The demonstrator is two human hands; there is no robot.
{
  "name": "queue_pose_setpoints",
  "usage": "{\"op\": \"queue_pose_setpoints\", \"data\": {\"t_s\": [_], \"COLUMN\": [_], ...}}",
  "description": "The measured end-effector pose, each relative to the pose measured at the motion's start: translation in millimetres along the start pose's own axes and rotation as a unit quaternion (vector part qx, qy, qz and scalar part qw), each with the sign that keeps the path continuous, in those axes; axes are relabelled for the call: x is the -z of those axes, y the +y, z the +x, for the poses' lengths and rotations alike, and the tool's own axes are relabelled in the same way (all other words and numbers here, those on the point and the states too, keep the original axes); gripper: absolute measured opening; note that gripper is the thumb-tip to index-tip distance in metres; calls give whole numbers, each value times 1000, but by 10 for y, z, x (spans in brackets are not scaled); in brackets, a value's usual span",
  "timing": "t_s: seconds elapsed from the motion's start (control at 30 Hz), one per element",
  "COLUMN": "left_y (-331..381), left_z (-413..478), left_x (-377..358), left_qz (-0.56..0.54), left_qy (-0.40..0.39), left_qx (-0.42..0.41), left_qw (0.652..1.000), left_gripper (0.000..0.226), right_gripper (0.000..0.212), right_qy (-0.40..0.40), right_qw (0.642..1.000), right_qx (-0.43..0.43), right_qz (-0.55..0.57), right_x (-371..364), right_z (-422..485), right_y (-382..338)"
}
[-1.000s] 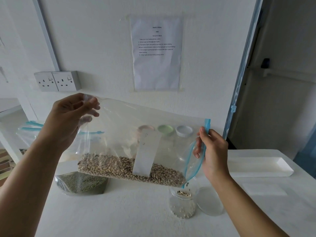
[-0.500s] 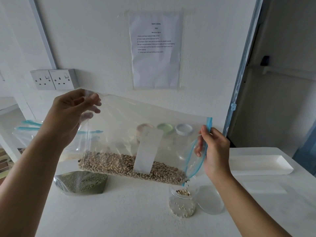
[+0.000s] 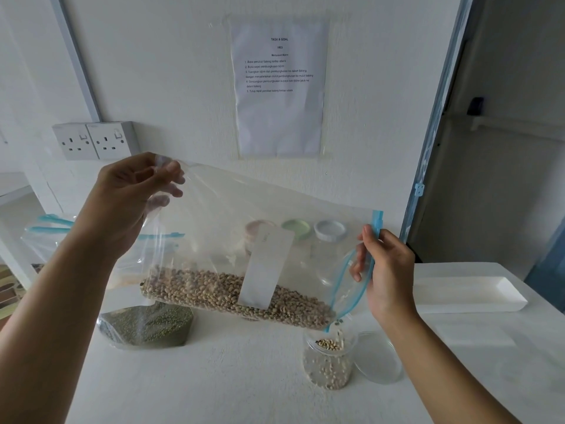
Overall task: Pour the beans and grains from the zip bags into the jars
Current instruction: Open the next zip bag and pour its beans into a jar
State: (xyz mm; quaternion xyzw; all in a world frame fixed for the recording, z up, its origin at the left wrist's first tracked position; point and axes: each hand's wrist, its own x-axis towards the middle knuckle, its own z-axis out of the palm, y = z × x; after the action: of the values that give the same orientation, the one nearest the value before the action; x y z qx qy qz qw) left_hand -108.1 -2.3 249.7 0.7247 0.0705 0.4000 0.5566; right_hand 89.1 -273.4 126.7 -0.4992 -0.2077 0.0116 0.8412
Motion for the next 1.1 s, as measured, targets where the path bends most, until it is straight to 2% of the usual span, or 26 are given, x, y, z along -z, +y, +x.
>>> {"op": "queue_pose_setpoints", "data": {"t_s": [0.63, 0.83, 1.1], "left_y": [-7, 15, 29], "left_z": [-1, 10, 38], "left_x": [4, -6, -20], "left_qz": [6, 8, 13], "left_qy": [6, 5, -8], "left_qx": [-3, 2, -2], "left_qw": [1000, 1000, 1000], "left_gripper": [16, 9, 15], "right_gripper": [30, 29, 27], "right_qy": [-7, -3, 2], "right_qw": [1000, 1000, 1000], "right_qx": [3, 3, -1], "right_qz": [3, -5, 2], "right_x": [5, 14, 23], "right_z": [-2, -6, -17], "right_y": [-32, -6, 14]}}
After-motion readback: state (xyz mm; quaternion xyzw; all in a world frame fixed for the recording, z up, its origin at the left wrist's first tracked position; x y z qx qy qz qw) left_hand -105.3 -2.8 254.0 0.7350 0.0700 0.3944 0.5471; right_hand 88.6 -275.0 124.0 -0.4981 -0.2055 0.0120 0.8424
